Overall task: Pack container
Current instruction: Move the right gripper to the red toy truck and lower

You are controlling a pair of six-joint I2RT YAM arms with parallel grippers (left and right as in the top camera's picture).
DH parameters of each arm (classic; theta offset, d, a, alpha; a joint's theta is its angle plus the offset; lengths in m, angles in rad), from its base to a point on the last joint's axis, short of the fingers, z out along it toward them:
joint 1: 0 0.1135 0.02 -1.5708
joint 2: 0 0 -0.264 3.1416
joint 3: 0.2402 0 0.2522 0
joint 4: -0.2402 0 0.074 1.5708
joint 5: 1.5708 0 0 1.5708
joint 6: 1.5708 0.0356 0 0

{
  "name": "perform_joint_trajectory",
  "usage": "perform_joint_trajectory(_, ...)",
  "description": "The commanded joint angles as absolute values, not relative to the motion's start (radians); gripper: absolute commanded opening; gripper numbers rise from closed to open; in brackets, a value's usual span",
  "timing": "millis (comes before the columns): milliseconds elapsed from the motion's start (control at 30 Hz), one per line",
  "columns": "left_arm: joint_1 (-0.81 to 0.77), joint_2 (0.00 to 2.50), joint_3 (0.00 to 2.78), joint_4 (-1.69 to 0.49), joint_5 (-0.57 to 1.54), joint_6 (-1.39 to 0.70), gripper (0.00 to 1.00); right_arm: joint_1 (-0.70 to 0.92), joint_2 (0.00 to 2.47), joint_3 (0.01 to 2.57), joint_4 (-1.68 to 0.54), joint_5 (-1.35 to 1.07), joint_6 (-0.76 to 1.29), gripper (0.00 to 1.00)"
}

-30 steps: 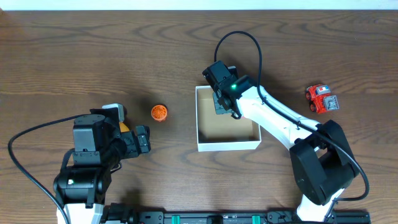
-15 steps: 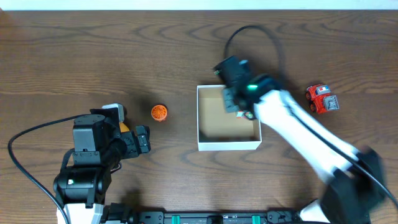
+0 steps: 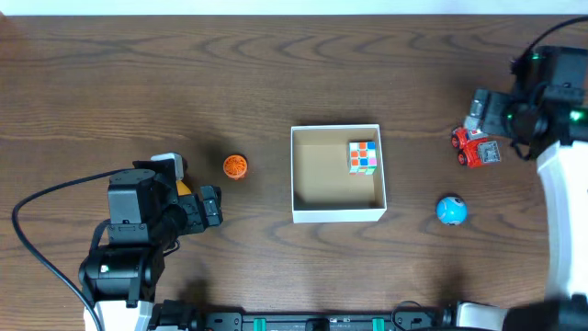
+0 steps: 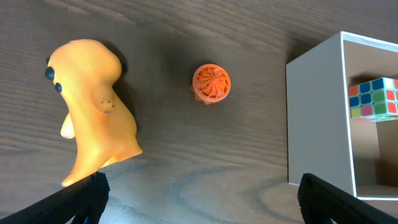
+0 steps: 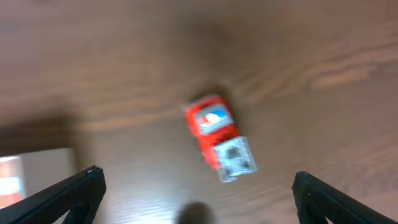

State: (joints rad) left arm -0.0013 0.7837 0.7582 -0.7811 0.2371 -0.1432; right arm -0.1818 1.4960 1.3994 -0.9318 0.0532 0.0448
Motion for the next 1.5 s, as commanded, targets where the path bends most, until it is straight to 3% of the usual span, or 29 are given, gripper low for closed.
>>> perform_joint_trajectory(0,-0.004,0.783,0.782,-0.781,0.243,-0.151,0.98,-0.223,1.568,1.395,-0.916,0.053,-0.103,0.99)
perform_joint_trajectory(300,-0.004,0.783,0.782,-0.781,0.243,-0.151,0.98,-0.248,1.739,1.395,-0.852,0.030,-0.278,0.99)
perform_joint_trajectory(1267,-0.004,0.783,0.782,-0.781,0.243,-0.151,0.98,-0.250,1.998,1.394,-0.845,-0.016,-0.273,0.96)
perform_joint_trajectory(1467,-0.004,0.783,0.782,-0.781,0.243,-0.151,0.98,-0.250,1.998,1.394,-0.841,-0.016,-0.274,0.78)
